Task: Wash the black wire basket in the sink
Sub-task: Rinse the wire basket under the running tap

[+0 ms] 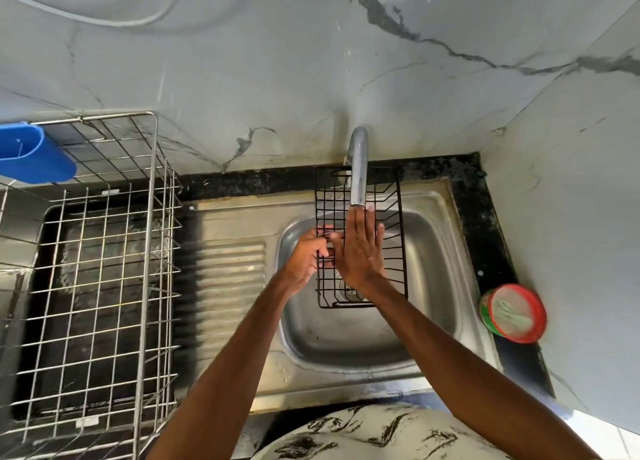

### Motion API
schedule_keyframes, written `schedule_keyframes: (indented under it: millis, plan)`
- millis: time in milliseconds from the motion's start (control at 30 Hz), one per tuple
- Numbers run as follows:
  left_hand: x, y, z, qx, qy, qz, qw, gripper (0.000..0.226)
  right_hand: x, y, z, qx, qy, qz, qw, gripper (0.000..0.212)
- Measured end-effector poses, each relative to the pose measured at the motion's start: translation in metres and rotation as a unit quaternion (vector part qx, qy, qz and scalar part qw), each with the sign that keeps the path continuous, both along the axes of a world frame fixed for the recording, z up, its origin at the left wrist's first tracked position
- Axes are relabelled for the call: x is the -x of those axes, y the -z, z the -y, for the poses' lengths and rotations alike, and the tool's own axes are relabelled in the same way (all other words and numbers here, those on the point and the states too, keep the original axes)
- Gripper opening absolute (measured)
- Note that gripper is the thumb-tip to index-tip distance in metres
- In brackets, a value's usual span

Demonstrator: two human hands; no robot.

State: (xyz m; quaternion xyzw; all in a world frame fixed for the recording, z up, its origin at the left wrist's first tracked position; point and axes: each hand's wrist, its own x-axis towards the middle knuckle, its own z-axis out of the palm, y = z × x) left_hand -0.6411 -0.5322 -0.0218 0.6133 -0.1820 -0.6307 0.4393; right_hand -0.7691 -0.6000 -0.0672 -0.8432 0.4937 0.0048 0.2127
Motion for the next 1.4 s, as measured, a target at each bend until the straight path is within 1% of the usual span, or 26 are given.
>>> schedule_keyframes:
  millis: [67, 100, 133, 233, 267, 367, 400, 467, 533, 567, 600, 667, 700, 800, 867, 967, 1000, 1033, 1067, 1133, 1200, 1233, 1267, 1300, 1333, 1400]
  plan:
    - [-0.001, 0.002, -0.001, -0.003, -0.005, 0.010, 1.000, 0.071, 0.002, 0.000, -0.006, 0.020, -0.093, 0.021, 0.995, 0.071]
    - [-0.002, 0.002, -0.001, -0.003, -0.012, 0.007, 1.000, 0.073, 0.007, 0.000, -0.005, 0.024, -0.109, 0.029, 0.993, 0.070]
    - [-0.003, 0.000, -0.001, -0.003, -0.017, 0.002, 1.000, 0.075, 0.010, 0.001, -0.004, 0.027, -0.091, 0.031, 0.995, 0.068]
    - [-0.001, 0.001, 0.006, 0.015, -0.015, -0.004, 1.000, 0.080, 0.009, 0.000, -0.001, 0.019, 0.023, 0.005, 1.000, 0.069]
    - [0.000, 0.002, 0.008, 0.017, -0.016, -0.007, 1.000, 0.082, 0.006, -0.002, -0.004, 0.015, 0.017, 0.005, 1.000, 0.070]
    - [0.001, -0.001, 0.013, 0.032, -0.019, -0.010, 0.999, 0.085, 0.005, -0.005, -0.012, 0.039, -0.121, 0.043, 0.991, 0.068]
    - [0.001, -0.004, 0.014, 0.034, -0.016, -0.012, 0.999, 0.082, 0.008, -0.004, -0.010, 0.049, -0.136, 0.045, 0.989, 0.067]
    - [0.001, -0.007, 0.018, 0.046, -0.015, -0.019, 0.999, 0.076, 0.011, 0.000, -0.002, 0.047, -0.068, 0.019, 0.996, 0.065]
    - [0.001, -0.010, 0.022, 0.048, -0.020, -0.021, 0.998, 0.080, 0.007, -0.002, -0.001, 0.031, 0.010, -0.015, 0.999, 0.067]
    - [0.001, -0.011, 0.023, 0.051, -0.018, -0.015, 0.998, 0.084, 0.002, -0.005, -0.005, 0.033, 0.000, -0.019, 0.999, 0.068]
    - [-0.001, -0.012, 0.024, 0.053, -0.015, -0.007, 0.998, 0.085, -0.001, -0.007, -0.009, 0.044, -0.038, -0.010, 0.998, 0.069]
    - [-0.003, -0.014, 0.023, 0.058, -0.012, 0.001, 0.998, 0.079, 0.000, -0.010, -0.012, 0.059, -0.112, 0.020, 0.992, 0.068]
    - [-0.005, -0.013, 0.023, 0.059, -0.013, 0.005, 0.998, 0.076, 0.004, -0.010, -0.008, 0.058, -0.112, 0.022, 0.992, 0.068]
    - [-0.009, -0.007, 0.021, 0.066, -0.012, 0.010, 0.998, 0.076, 0.012, -0.004, 0.005, 0.053, -0.010, -0.010, 0.999, 0.072]
    - [-0.009, -0.005, 0.020, 0.065, -0.011, 0.014, 0.998, 0.079, 0.008, -0.006, 0.002, 0.030, -0.017, -0.021, 0.999, 0.075]
    - [-0.014, -0.001, 0.021, 0.057, -0.017, 0.026, 0.998, 0.081, 0.007, -0.003, -0.007, 0.024, -0.157, 0.054, 0.986, 0.070]
    - [-0.016, 0.001, 0.020, 0.056, -0.022, 0.025, 0.998, 0.082, 0.009, -0.006, -0.006, 0.007, -0.177, 0.097, 0.979, 0.066]
    - [-0.017, 0.002, 0.020, 0.056, -0.026, 0.020, 0.998, 0.082, 0.011, -0.011, -0.004, -0.016, -0.156, 0.153, 0.976, 0.061]
    - [-0.019, 0.002, 0.019, 0.058, -0.030, 0.015, 0.998, 0.080, 0.011, -0.017, -0.001, -0.030, -0.103, 0.220, 0.970, 0.055]
    - [-0.020, 0.002, 0.019, 0.063, -0.026, 0.007, 0.998, 0.076, 0.010, -0.032, 0.009, -0.046, 0.048, 0.316, 0.946, 0.039]
    - [-0.019, 0.001, 0.021, 0.074, -0.012, 0.002, 0.997, 0.078, 0.006, -0.045, 0.022, -0.131, 0.200, 0.352, 0.905, 0.024]
    - [-0.018, 0.001, 0.022, 0.077, -0.006, 0.003, 0.997, 0.080, 0.002, -0.050, 0.028, -0.203, 0.264, 0.377, 0.864, 0.021]
    - [-0.017, 0.002, 0.023, 0.077, -0.001, 0.008, 0.997, 0.080, -0.001, -0.054, 0.035, -0.275, 0.319, 0.404, 0.812, 0.020]
    - [-0.016, 0.002, 0.024, 0.075, 0.003, 0.012, 0.997, 0.079, -0.002, -0.058, 0.040, -0.337, 0.359, 0.422, 0.761, 0.023]
    - [-0.015, 0.003, 0.024, 0.072, 0.004, 0.015, 0.997, 0.078, -0.004, -0.063, 0.044, -0.385, 0.381, 0.431, 0.721, 0.026]
    - [-0.014, 0.003, 0.025, 0.071, 0.004, 0.013, 0.997, 0.077, -0.005, -0.070, 0.051, -0.455, 0.377, 0.447, 0.672, 0.030]
